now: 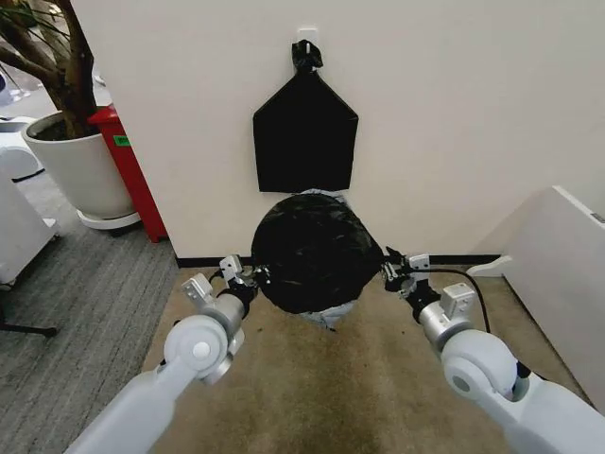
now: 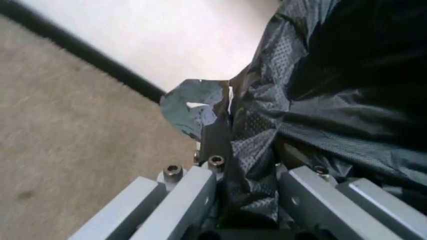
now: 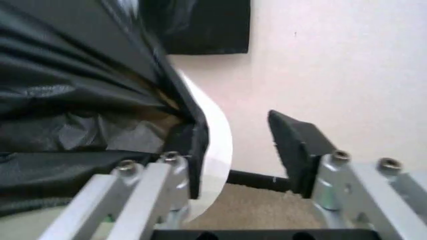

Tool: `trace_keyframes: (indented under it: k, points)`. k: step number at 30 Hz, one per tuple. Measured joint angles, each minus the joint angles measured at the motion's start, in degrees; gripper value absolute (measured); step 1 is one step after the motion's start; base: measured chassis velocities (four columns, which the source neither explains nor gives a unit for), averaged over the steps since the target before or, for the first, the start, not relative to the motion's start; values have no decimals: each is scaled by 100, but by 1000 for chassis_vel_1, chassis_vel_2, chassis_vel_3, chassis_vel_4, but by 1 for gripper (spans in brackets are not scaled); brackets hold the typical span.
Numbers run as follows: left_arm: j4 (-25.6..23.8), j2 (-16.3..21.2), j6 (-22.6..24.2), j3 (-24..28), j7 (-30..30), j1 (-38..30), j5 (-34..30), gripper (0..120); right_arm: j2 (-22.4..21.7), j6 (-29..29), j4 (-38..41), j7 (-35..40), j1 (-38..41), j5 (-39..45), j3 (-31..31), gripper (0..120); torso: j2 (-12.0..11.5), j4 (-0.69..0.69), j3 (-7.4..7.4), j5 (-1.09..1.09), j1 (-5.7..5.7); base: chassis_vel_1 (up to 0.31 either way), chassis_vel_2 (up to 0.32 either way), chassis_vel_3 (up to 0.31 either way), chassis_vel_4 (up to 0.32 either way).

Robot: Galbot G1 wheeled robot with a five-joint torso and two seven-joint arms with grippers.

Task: Place the garbage bag over the trash bin.

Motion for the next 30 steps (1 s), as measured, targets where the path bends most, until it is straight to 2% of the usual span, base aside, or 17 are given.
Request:
trace_keyframes:
  k: [3,4,6,7,8,13,17,23,26,30]
  points:
    - [273,-75,-31,-80,-287,-139,-436,0,7,149,199,23,-225,277,190,48,0,0,0,-2,0,0,0,0,0]
    - [273,-75,-31,-80,-287,-139,-436,0,7,149,199,23,-225,277,190,48,0,0,0,-2,0,0,0,0,0]
    - [432,-104,-35,-99,-319,-208,-679,0,72,215,381,70,-268,749,215,56,0,1,0,-1,0,0,0,0,0]
    - [475,-111,-2,-124,-317,-237,-929,0,123,232,349,50,-271,872,219,58,0,1,0,-1,0,0,0,0,0]
    - [475,-101,51,-147,-306,-255,-1149,0,158,261,197,-30,-271,892,237,65,0,1,0,-1,0,0,0,0,0]
    - [517,-61,66,-161,-301,-306,-1306,0,251,281,114,1,-321,1248,356,82,0,1,0,1,0,0,0,0,0]
    - [690,-51,63,-179,-318,-402,-1484,0,379,108,740,525,-413,2230,526,97,0,2,0,0,0,0,0,0,0]
    - [893,-96,57,-166,-467,-553,-1698,0,632,-79,1609,858,-920,3067,796,100,0,1,0,-1,0,0,0,0,0]
    - [941,-102,46,-116,-517,-644,-1756,0,904,-116,1949,983,-1243,3129,688,100,0,0,0,-1,0,0,0,0,0]
    - [948,-125,43,-60,-581,-726,-1796,0,1218,-191,2003,956,-1420,2858,490,100,0,0,0,-1,0,0,0,0,0]
